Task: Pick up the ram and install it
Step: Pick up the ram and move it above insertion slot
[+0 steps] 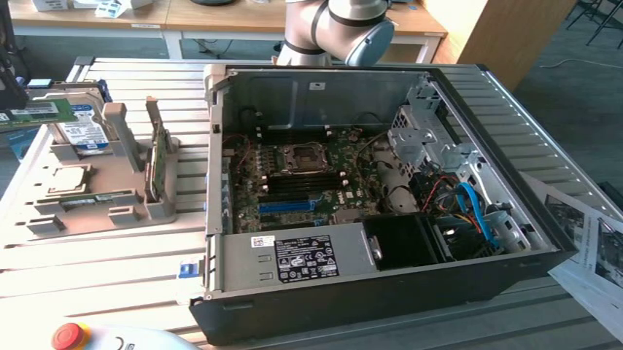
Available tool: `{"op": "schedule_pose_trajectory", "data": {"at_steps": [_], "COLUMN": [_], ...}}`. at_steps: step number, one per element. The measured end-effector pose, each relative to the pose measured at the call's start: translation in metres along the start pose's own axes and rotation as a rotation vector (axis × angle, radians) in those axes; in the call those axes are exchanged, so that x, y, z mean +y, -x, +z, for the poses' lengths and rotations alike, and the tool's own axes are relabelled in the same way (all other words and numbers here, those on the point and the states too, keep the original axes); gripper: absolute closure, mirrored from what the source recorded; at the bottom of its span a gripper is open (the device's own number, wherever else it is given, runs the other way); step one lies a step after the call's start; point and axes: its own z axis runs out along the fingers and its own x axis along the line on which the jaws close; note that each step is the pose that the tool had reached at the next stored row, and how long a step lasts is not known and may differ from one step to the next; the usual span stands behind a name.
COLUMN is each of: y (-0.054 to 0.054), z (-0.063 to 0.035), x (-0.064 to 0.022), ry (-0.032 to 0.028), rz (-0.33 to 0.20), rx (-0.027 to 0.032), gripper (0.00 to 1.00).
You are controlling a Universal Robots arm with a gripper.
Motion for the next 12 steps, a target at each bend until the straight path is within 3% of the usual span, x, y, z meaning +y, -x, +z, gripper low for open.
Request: {"op": "schedule_pose_trajectory", "data": {"at_steps": [12], "y": [-0.0001], "z": [0.0003], "x": [-0.0001], "ry": [0.0017], "rz": [0.000], "rx": [-0.0026], "gripper": [0.88]}}
